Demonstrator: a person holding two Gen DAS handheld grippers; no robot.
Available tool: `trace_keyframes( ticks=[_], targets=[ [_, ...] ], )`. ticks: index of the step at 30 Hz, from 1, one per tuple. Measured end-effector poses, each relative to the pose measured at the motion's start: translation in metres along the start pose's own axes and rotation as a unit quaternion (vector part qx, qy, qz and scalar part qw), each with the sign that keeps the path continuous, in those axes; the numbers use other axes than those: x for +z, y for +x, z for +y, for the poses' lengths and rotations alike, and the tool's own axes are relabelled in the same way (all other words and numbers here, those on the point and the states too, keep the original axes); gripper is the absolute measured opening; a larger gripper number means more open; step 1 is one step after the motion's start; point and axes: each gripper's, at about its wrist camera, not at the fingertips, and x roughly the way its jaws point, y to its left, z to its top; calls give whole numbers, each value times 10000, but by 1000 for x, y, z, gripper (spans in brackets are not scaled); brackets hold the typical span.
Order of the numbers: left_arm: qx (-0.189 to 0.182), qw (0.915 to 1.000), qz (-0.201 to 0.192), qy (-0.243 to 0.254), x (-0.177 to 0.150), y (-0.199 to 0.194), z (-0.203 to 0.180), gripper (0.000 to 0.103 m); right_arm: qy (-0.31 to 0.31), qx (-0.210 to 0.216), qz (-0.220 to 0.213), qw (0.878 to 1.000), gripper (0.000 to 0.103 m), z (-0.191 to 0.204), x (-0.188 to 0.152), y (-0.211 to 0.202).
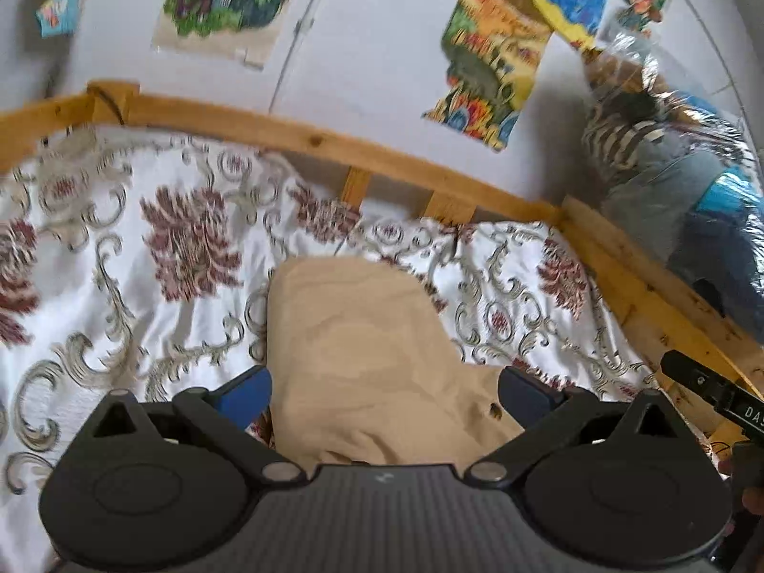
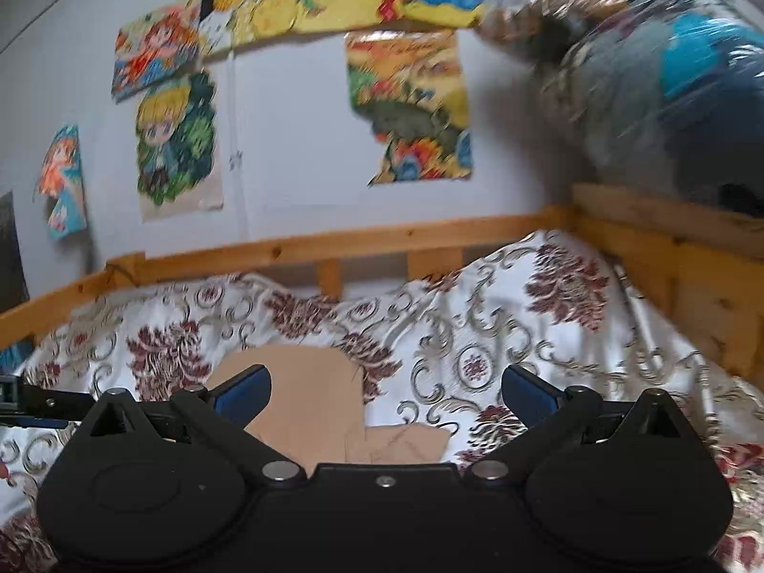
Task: Fold large clothes
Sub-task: 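Open both tools and lift them away from the folded jacket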
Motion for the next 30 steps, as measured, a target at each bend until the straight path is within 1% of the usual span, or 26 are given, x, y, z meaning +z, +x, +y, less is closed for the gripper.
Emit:
trace_keyframes(
  ticks=[3, 8, 11, 13, 17, 22, 25, 27, 30],
  targets=[
    [74, 9998, -109, 131, 1, -21, -10, 102, -23, -23, -129, 9999, 102, 2, 4, -23],
    [408, 9981, -232, 390, -8, -54, -22, 102, -105, -15, -341, 9994, 102, 13, 4, -58],
    [579, 9975, -51, 403, -20, -63, -23, 102, -250, -26, -395, 9989, 102, 23, -6, -75],
    [612, 9975, 59, 352, -31, -69, -22, 102, -399, -5, -406, 9984, 102, 30, -14, -83],
    [648, 9971, 147, 361, -54, -74, -19, 102, -726, 57, -361, 9967, 102, 43, -31, -95],
    [654, 9970, 22, 412, -77, -81, -20, 102, -838, 58, -372, 9958, 102, 53, -52, -107],
    [767, 9963, -37, 392, -92, -80, -17, 102, -773, -37, -362, 9963, 102, 55, -64, -111],
    [894, 9951, 16, 426, -101, -75, -14, 102, -756, -115, -359, 9964, 102, 55, -76, -114],
    [989, 9934, 125, 566, -108, -67, -12, 102, -807, -283, -285, 9959, 102, 56, -94, -115]
  ],
)
